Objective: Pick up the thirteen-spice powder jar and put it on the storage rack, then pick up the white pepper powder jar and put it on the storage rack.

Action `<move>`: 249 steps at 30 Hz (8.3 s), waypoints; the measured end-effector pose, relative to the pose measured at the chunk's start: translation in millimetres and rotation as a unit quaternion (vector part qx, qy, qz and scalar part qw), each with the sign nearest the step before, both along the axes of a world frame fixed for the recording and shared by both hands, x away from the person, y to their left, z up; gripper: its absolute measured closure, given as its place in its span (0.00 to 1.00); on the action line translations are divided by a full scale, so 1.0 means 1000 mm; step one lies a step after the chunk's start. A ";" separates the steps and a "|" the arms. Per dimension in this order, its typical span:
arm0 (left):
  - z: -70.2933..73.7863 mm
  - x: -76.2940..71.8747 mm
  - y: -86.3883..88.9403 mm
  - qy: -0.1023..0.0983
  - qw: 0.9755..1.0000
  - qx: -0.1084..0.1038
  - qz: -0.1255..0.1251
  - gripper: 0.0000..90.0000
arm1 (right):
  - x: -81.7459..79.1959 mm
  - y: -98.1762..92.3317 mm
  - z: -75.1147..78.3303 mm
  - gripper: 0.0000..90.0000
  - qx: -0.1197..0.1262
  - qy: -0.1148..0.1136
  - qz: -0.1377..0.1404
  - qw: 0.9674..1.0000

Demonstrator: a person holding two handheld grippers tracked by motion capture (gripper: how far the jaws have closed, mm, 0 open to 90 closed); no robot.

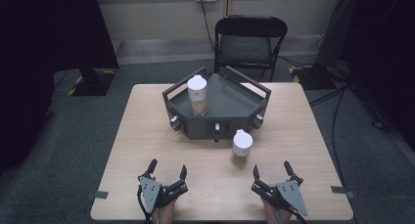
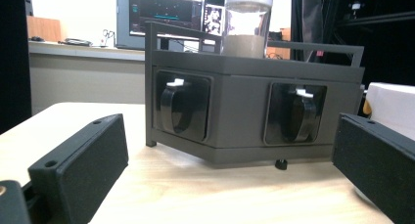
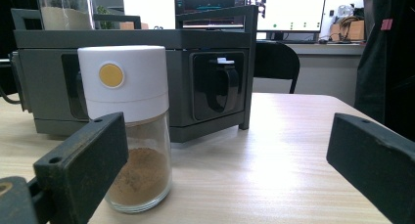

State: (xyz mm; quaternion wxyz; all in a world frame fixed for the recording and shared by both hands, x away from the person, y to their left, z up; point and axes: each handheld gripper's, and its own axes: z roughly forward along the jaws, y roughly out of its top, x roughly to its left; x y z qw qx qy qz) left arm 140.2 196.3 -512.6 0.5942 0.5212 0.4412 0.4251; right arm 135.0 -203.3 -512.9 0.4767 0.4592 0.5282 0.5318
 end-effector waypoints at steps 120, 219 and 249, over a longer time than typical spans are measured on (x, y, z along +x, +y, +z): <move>-0.003 -0.001 -0.014 0.015 0.998 0.042 0.034 0.00 | 0.072 0.030 0.045 0.13 -0.013 0.035 0.089 0.995; -0.003 -0.001 -0.013 0.015 0.998 0.043 0.033 0.00 | 0.072 0.016 0.080 0.33 -0.011 0.043 0.125 0.991; -0.003 -0.001 -0.013 0.015 0.998 0.043 0.033 0.00 | 0.088 0.005 0.121 0.33 -0.026 0.048 0.157 0.986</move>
